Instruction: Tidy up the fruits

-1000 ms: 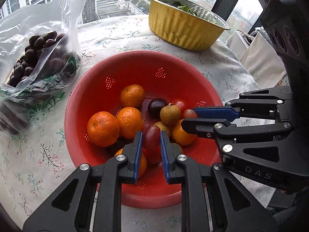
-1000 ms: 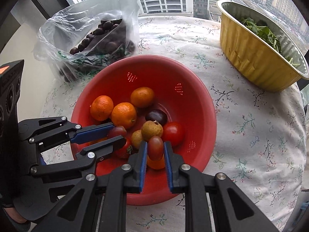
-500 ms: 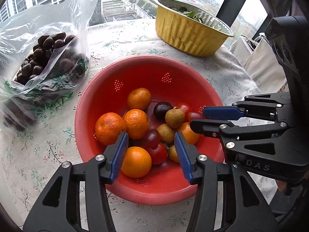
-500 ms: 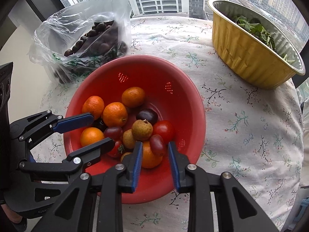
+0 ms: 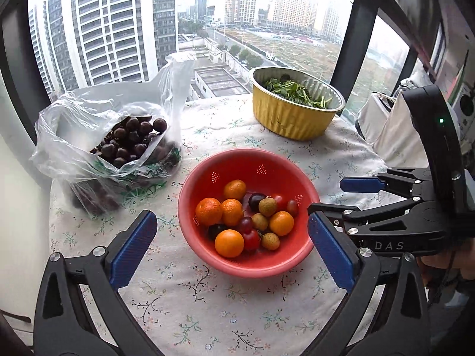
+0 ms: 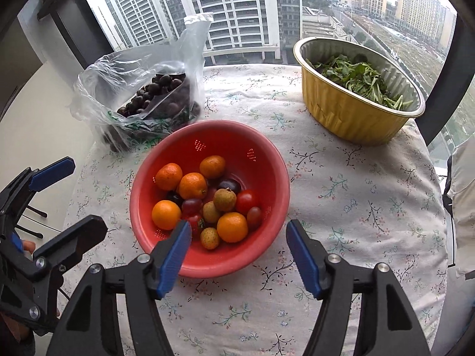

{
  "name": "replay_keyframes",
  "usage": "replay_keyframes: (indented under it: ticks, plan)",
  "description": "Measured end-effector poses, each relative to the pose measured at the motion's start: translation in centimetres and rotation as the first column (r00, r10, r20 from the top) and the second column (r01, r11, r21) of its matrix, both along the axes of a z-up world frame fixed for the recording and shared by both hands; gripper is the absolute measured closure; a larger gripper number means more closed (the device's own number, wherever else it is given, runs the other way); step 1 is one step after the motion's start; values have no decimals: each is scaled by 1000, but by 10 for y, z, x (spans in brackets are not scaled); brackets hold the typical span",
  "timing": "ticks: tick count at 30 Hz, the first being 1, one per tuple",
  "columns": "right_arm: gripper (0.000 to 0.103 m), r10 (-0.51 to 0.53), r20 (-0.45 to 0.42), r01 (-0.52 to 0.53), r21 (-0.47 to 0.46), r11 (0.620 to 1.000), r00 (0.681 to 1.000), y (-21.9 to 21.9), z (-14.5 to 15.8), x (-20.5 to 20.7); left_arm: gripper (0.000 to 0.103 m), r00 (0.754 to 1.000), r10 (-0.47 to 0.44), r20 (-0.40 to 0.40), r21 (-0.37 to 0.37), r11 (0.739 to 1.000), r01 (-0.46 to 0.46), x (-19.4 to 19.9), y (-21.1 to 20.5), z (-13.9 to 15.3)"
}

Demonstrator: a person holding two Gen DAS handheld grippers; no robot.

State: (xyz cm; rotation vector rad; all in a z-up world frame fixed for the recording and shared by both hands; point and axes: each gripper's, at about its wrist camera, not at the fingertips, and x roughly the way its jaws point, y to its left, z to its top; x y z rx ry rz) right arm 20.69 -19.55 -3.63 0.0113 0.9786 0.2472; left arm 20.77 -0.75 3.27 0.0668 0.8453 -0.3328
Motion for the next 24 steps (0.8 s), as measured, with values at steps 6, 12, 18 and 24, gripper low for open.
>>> replay_keyframes:
  ticks: [6,12,18,24]
  plan:
    - [29,-56,168,55,12,998,984,5,49,-48,0,980,42,195,-17,999,-39,-69,23,76]
    - [13,-121,415,122,22,992,902,16,114,-115,0,933,190,307,-67,982,-177,-137,47,137]
    - [1,-162,567,176,31,984,807,27,164,-187,0,916,274,293,-131,960,-246,-187,68,166]
    - [0,-156,629,211,-12,977,762,34,181,-233,0,900,228,370,-61,973,-221,-235,61,184]
